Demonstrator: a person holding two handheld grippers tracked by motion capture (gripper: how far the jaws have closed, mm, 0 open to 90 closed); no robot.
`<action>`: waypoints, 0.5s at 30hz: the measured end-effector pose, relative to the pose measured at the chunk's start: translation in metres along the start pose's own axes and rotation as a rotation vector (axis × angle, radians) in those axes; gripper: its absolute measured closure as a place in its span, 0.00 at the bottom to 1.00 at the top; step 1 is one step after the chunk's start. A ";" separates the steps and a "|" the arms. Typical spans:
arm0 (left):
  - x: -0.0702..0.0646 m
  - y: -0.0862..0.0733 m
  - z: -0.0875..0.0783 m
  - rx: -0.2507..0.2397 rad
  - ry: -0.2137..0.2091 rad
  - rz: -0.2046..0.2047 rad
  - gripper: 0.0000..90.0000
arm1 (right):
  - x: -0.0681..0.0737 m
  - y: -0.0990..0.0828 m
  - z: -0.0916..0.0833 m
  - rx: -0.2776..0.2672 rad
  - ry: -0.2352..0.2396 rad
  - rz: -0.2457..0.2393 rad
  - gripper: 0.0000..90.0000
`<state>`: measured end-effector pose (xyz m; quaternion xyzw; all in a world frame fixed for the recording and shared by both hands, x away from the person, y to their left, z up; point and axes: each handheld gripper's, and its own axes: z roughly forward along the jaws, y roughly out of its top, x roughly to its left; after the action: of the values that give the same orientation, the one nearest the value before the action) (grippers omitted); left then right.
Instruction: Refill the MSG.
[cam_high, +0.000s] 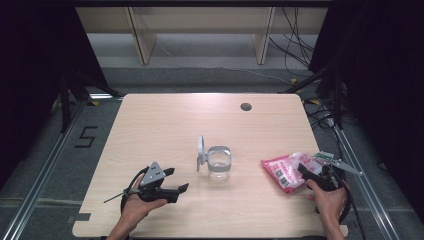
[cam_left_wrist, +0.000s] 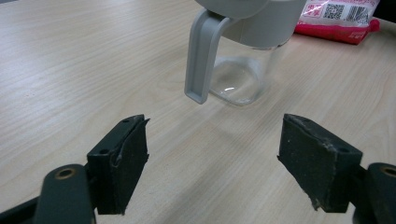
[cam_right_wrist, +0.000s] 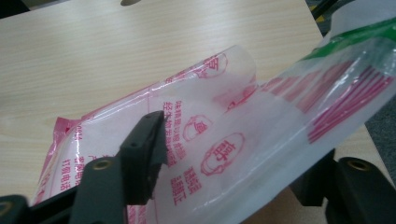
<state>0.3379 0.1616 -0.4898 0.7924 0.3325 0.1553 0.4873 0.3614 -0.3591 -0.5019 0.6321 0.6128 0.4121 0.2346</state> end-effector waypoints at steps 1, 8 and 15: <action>0.000 0.000 0.000 0.000 0.000 -0.001 0.26 | 0.001 0.000 0.000 0.002 -0.001 0.011 0.47; -0.001 0.000 0.000 -0.001 0.002 -0.017 0.26 | 0.001 0.000 0.004 0.005 -0.006 -0.020 0.66; -0.001 -0.001 0.001 -0.004 -0.005 -0.022 0.26 | 0.004 0.000 0.004 0.034 -0.007 -0.001 0.78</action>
<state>0.3371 0.1603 -0.4909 0.7881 0.3396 0.1484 0.4915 0.3646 -0.3543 -0.5029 0.6371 0.6194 0.3991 0.2262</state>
